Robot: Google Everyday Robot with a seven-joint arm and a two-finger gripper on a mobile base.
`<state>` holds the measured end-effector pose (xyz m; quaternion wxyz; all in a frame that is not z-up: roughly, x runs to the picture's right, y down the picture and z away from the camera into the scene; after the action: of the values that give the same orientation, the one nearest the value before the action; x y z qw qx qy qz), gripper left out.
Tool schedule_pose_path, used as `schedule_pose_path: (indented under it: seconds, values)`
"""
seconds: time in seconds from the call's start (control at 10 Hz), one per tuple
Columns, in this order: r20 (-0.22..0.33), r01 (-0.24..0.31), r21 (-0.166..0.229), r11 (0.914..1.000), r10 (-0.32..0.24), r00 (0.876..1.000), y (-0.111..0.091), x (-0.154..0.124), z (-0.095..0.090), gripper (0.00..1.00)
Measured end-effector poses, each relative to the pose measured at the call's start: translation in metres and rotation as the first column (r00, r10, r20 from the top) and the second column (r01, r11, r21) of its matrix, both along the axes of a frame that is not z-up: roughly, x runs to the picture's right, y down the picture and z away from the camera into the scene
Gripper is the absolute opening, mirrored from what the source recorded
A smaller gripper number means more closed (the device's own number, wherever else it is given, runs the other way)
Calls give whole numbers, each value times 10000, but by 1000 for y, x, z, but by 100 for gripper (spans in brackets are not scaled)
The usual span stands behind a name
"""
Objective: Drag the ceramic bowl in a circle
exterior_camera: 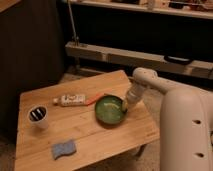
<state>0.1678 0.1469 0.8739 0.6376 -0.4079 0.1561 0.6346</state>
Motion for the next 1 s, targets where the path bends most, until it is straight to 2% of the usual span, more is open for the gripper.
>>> schedule_pose_path:
  seconds: [0.2,0.4,0.5,0.7,1.0]
  values:
    - [268,58,292,9996,-66,9996,12,1,-37,20]
    - [864,521,658,9965,-577,9946,34,-26,-82,20]
    - [1130,713,890,9935,-812,9903,39,-46,-97,20]
    - [1707,1095,1343,9849,-1319,9765,31,-95,-114,20]
    - [2300,1628,1758,9709,-2013,9522,-5,-170,-105,20]
